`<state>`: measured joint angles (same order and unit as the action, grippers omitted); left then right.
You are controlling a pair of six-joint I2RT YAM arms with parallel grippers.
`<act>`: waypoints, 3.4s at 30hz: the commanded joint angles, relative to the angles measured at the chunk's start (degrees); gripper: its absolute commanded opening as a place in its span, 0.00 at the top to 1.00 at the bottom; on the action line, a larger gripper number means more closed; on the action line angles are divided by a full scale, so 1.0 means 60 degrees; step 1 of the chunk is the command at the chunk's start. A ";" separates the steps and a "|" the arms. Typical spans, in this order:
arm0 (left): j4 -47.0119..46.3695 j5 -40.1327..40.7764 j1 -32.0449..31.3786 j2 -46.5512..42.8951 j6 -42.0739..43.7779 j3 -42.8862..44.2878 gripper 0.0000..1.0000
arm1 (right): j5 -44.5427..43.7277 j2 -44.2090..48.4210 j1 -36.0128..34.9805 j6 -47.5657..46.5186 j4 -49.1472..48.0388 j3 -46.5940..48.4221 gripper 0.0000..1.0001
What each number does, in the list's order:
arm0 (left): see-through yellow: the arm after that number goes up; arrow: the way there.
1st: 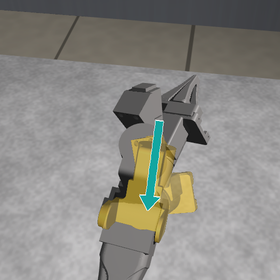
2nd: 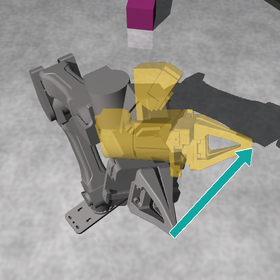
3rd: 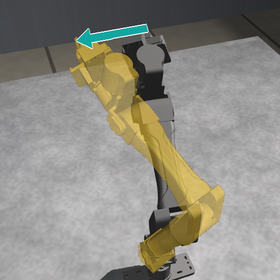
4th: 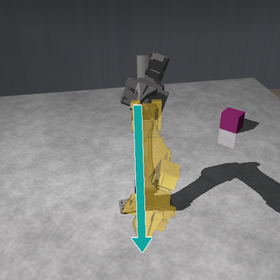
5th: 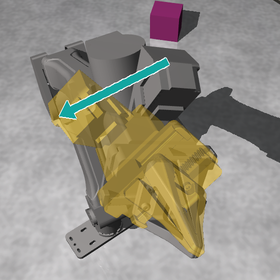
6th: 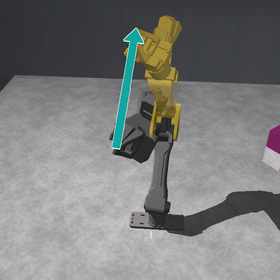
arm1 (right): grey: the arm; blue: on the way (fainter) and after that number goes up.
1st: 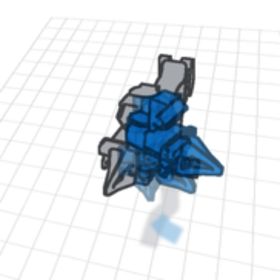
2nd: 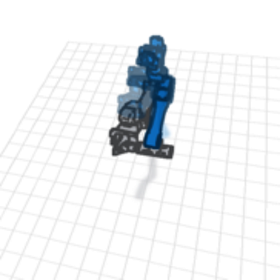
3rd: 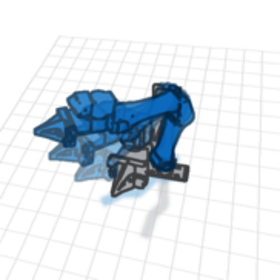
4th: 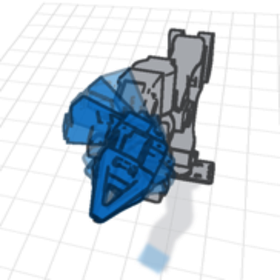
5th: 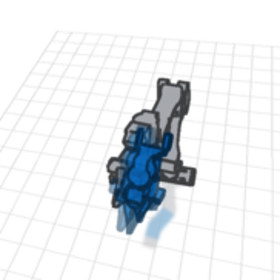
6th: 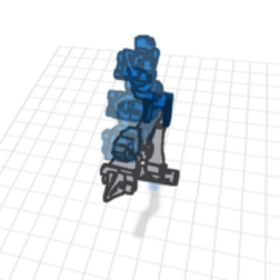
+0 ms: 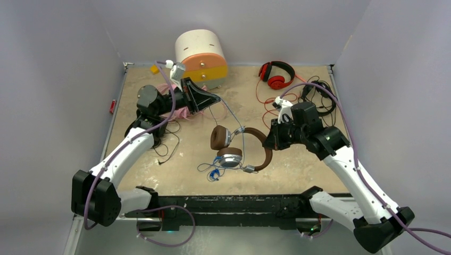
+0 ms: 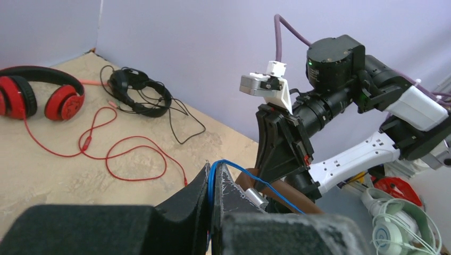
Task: Wrap the headphones
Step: Wrap the headphones cable around the headphones.
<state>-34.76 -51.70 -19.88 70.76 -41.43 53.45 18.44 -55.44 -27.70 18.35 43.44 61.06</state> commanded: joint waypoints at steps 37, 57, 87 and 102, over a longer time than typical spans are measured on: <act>-0.2227 0.1512 -0.1419 0.0579 0.0162 -0.3882 0.79 | -0.3684 0.0621 0.0003 0.4282 -0.0428 0.3334 1.00; -0.2508 0.3042 -0.2682 0.2706 0.1727 -0.3401 0.21 | -0.4406 -0.0022 0.0003 0.4227 0.0823 0.5221 1.00; -0.0855 0.4627 -0.4077 0.4493 0.2747 -0.3011 0.87 | -0.5505 -0.0603 0.0003 0.4198 0.1455 0.6607 1.00; 0.1365 0.5595 -0.4617 0.1839 0.2642 -0.4838 1.00 | -0.9808 -0.1382 0.0005 0.3730 0.1331 0.6040 1.00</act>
<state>-30.57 -19.16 -45.32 86.28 -25.91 25.61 -29.82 -64.07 -27.75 40.03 56.25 97.80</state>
